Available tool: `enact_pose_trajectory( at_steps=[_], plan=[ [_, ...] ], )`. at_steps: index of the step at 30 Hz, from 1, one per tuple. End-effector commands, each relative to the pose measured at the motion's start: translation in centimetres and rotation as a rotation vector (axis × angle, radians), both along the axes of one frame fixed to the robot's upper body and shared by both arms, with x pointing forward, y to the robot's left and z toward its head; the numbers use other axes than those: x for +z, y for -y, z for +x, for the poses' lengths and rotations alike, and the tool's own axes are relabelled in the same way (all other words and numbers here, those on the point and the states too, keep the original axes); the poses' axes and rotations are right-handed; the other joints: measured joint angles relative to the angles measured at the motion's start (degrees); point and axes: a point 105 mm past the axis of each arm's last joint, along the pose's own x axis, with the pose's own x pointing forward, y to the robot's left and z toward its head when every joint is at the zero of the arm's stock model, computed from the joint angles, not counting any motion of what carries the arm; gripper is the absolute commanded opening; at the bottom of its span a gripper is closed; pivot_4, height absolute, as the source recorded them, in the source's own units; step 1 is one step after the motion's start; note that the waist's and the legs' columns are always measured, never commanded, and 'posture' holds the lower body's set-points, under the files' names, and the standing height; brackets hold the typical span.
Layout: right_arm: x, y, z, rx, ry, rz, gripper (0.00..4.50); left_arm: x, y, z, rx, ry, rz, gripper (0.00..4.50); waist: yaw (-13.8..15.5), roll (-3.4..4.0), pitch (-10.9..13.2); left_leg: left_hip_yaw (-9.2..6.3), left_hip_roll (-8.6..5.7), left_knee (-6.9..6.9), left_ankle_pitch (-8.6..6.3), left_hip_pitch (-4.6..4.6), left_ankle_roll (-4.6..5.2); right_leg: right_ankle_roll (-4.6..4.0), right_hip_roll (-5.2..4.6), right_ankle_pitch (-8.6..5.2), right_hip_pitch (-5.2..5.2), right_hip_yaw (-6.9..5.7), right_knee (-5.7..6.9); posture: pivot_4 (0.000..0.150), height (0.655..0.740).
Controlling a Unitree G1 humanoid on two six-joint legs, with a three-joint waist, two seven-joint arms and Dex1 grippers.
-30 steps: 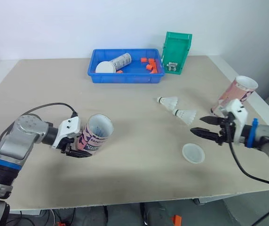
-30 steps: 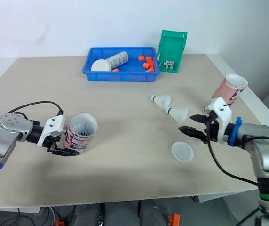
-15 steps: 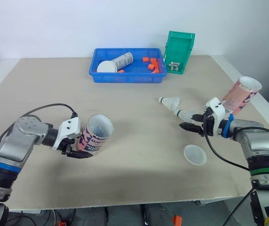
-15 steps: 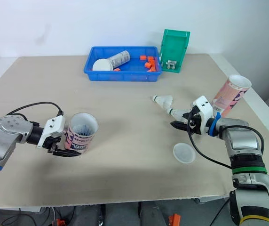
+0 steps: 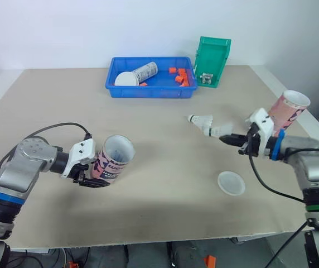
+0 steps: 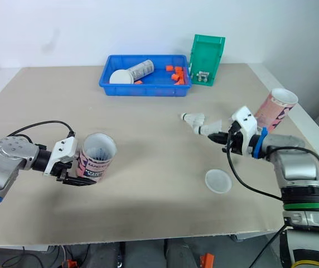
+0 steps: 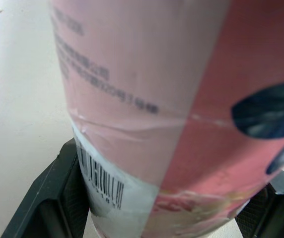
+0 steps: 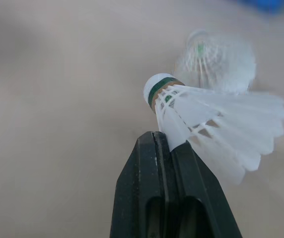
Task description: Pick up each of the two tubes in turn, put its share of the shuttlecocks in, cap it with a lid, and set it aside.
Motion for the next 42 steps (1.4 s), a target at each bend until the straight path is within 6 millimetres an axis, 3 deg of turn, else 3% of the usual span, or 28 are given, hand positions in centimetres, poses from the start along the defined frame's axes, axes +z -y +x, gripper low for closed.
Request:
enact_pose_trajectory(
  at_steps=[1,7,10,16,22,25,27,31,36,42],
  plan=[
    [4.1,-3.7,-2.5,0.202,0.144,-0.059,0.06,-0.1,0.0,0.1,-0.002,0.005,0.012,3.32,0.0,0.0,0.0,0.0,0.01,0.0,0.0,0.01,0.0,0.0,0.02,0.0,0.0,0.0,0.0,0.15,0.7037],
    [6.3,-11.2,-6.4,0.612,0.292,-0.168,0.06,0.0,0.0,0.2,0.002,0.008,0.011,3.32,0.0,0.0,0.0,-0.02,0.03,0.01,0.0,0.02,0.0,-0.01,0.07,0.0,0.01,0.04,0.0,0.15,0.7037],
    [6.7,-13.8,-7.3,0.762,0.357,-0.216,0.06,0.0,0.0,0.3,0.001,0.008,0.011,3.32,0.0,0.01,0.0,-0.02,0.05,0.0,0.0,0.02,0.0,-0.01,0.1,0.0,-0.03,0.04,0.0,0.15,0.7037],
    [6.7,-18.1,-6.6,0.932,0.464,-0.337,0.06,0.5,0.0,0.6,-0.001,0.019,0.013,3.32,0.1,0.0,0.0,-0.04,0.06,0.04,0.0,-0.13,0.0,-0.05,0.16,0.02,-0.14,0.05,0.0,0.15,0.7037],
    [6.6,-20.7,-6.3,1.03,0.518,-0.423,0.06,0.6,-0.1,0.6,0.0,0.021,0.016,3.32,0.1,0.0,0.0,-0.04,0.1,0.04,0.01,-0.28,0.0,-0.07,0.22,0.02,-0.26,0.06,0.01,0.15,0.7037],
    [6.5,-22.0,-6.0,1.053,0.514,-0.461,0.94,0.6,-0.1,0.7,0.0,0.023,0.015,3.32,0.1,0.0,0.0,-0.05,0.14,0.02,0.01,-0.28,0.0,-0.09,0.27,0.01,-0.29,0.05,0.04,0.15,0.7037],
    [6.8,-22.2,-6.5,1.095,0.494,-0.445,2.0,0.7,-0.1,0.7,0.0,0.025,0.016,3.32,0.2,0.0,0.0,-0.07,0.16,0.02,0.01,-0.28,0.0,-0.1,0.31,0.02,-0.29,0.06,0.05,0.15,0.7037],
    [9.1,-21.8,-7.9,1.142,0.459,-0.292,3.7,0.7,-0.1,0.6,0.001,0.025,0.016,3.32,0.2,0.0,0.0,-0.08,0.17,0.03,0.01,-0.29,0.0,-0.11,0.31,0.02,-0.28,0.06,0.05,0.15,0.7037],
    [9.3,-18.9,-6.0,0.98,0.404,-0.224,3.7,0.5,0.0,0.4,-0.001,0.022,0.012,3.32,0.2,-0.01,0.0,-0.09,0.18,0.04,0.01,-0.28,0.0,-0.13,0.32,0.03,-0.27,0.06,0.07,0.15,0.7037],
    [8.0,-11.9,-1.9,0.537,0.359,-0.107,3.7,0.3,-0.1,0.2,0.005,0.019,0.009,3.32,0.3,-0.1,-0.1,-0.08,0.15,0.03,0.01,-0.31,0.0,-0.15,0.31,-0.01,-0.28,0.08,0.06,0.15,0.7037]
  ],
)
